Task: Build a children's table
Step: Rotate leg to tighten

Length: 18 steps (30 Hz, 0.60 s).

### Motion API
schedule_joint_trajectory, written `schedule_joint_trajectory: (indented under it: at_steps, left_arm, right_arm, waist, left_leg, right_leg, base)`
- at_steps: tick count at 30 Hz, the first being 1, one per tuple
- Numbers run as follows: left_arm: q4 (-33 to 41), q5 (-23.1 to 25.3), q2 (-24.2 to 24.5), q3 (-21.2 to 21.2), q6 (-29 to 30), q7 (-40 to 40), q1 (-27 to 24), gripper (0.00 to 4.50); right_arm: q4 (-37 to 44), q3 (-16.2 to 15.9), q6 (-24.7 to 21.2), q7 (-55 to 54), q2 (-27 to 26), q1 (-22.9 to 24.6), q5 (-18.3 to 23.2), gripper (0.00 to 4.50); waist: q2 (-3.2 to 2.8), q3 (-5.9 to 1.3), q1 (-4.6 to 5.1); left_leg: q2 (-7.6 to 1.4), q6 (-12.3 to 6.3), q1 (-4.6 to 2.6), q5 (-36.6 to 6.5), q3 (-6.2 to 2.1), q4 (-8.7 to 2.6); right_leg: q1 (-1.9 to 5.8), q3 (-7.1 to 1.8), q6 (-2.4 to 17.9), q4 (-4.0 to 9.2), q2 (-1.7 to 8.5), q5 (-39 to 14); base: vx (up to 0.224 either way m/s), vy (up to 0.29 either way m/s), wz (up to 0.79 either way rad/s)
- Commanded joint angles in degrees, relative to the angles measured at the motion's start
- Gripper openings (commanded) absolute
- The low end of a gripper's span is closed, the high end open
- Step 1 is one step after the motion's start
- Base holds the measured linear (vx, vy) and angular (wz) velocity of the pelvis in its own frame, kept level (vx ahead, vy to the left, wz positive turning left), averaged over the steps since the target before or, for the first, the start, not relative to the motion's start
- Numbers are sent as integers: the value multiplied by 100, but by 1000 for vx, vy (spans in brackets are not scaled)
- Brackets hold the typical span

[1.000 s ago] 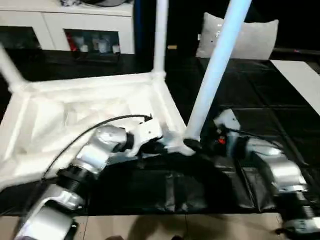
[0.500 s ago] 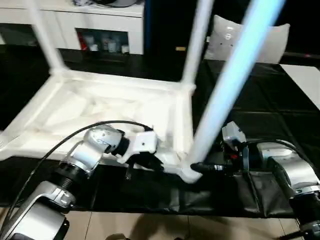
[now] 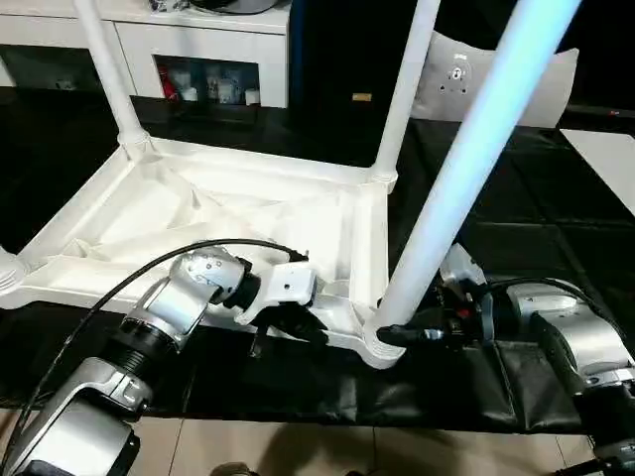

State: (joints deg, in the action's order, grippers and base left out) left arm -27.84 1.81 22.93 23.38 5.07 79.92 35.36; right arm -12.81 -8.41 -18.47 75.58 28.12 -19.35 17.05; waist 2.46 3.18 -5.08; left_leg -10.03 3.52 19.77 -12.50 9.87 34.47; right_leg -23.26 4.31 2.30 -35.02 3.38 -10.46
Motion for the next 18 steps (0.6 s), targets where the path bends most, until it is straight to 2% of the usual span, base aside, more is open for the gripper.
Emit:
schedule_joint_trajectory:
  at_steps: [1,2,3,4,5,6,7,8,9,10,11,14,15,16,17,18]
  left_arm:
    - [241,-205,-268,-104,291,-345,37,0]
    - [226,-121,-332,-138,376,-604,34,0]
    - [226,-121,-332,-138,376,-604,34,0]
    - [214,-60,-377,-148,453,-772,26,0]
    - [200,37,-545,-201,679,-1186,12,0]
    - [200,37,-545,-201,679,-1186,12,0]
    - [201,83,-682,-246,848,-1466,17,0]
    - [212,115,-800,-288,985,-1698,27,0]
    - [227,135,-868,-315,1071,-1832,29,0]
    - [268,153,-975,-340,1196,-1978,36,0]
    - [305,146,-1212,-427,1397,-2303,52,0]
    - [349,44,-1345,-494,1510,-2461,49,0]
    - [337,12,-1410,-538,1529,-2561,62,0]
    - [323,24,-1455,-572,1533,-2642,73,0]
    - [298,60,-1464,-588,1514,-2684,84,0]
    - [274,118,-1444,-598,1486,-2715,88,0]
  right_arm:
    - [90,-79,-217,-589,-237,13,-132,205]
    - [3,-31,-281,-1160,-496,-48,-294,205]
    - [3,-31,-281,-1160,-496,-48,-294,204]
    - [-82,26,-367,-1570,-713,-116,-365,202]
    - [-340,189,-558,-2524,-1221,-329,-501,201]
    - [-340,189,-558,-2524,-1221,-329,-501,200]
    - [-535,291,-661,-3110,-1520,-489,-591,199]
    - [-683,343,-717,-3532,-1719,-614,-671,199]
    - [-763,367,-748,-3772,-1831,-682,-720,199]
    - [-894,394,-736,-4087,-1957,-781,-800,199]
    - [-1169,462,-693,-4573,-2173,-952,-889,199]
    - [-1231,417,-596,-4659,-2228,-978,-1018,199]
    - [-1205,380,-526,-4589,-2238,-954,-1031,232]
    - [-1150,392,-491,-4508,-2263,-917,-1012,253]
    - [-1082,422,-458,-4405,-2270,-872,-959,269]
    - [-996,448,-424,-4285,-2256,-818,-904,269]
  waist:
    - [14,-362,21]
    - [13,-340,50]
    - [11,-334,67]
    - [19,-336,104]
    - [3,-335,171]
    - [-1,-329,215]
    - [-1,-329,253]
    - [2,-337,353]
    - [-24,-340,361]
    - [-14,-342,388]
    - [-34,-353,441]
    - [-23,-371,428]
    - [6,-379,412]
    - [-16,-385,393]
    - [-8,-384,384]
    - [-13,-380,379]
  left_leg:
    - [-323,-318,10,-477,-78,-378]
    - [-303,-223,22,-570,-96,-395]
    - [-300,-192,23,-615,-100,-401]
    - [-292,-139,23,-672,-110,-409]
    - [-287,-85,26,-700,-120,-418]
    - [-284,-54,27,-739,-123,-421]
    - [-281,-18,28,-766,-134,-426]
    - [-258,25,55,-798,-146,-417]
    - [-257,20,32,-791,-142,-411]
    - [-258,-1,26,-807,-136,-403]
    - [-259,-29,36,-727,-126,-393]
    - [-263,-141,32,-596,-107,-379]
    - [-271,-215,28,-509,-92,-371]
    - [-276,-289,36,-397,-93,-375]
    - [-284,-352,44,-324,-97,-377]
    - [-287,-376,39,-327,-95,-378]
  right_leg:
    - [350,-328,1003,452,529,-1460]
    - [353,-313,859,495,525,-1870]
    - [349,-308,810,514,524,-2020]
    - [355,-299,702,531,521,-2236]
    - [344,-301,655,545,520,-2332]
    - [332,-298,660,552,521,-2386]
    - [337,-287,649,559,518,-2438]
    - [363,-278,609,561,515,-2537]
    - [339,-288,626,574,521,-2526]
    - [330,-295,643,583,515,-2490]
    - [333,-314,772,548,510,-2218]
    - [350,-330,941,514,499,-1724]
    - [354,-338,1024,486,494,-1435]
    - [371,-340,1107,454,498,-1175]
    - [381,-341,1155,430,500,-1002]
    - [379,-341,1173,434,505,-981]
  base:
    - [0,0,0]
    - [0,0,0]
    - [0,0,0]
    - [0,0,0]
    - [0,0,0]
    - [0,0,0]
    - [0,0,0]
    - [0,0,0]
    - [0,0,0]
    - [0,0,0]
    - [0,0,0]
    - [0,0,0]
    - [0,0,0]
    - [0,0,0]
    - [0,0,0]
    - [0,0,0]
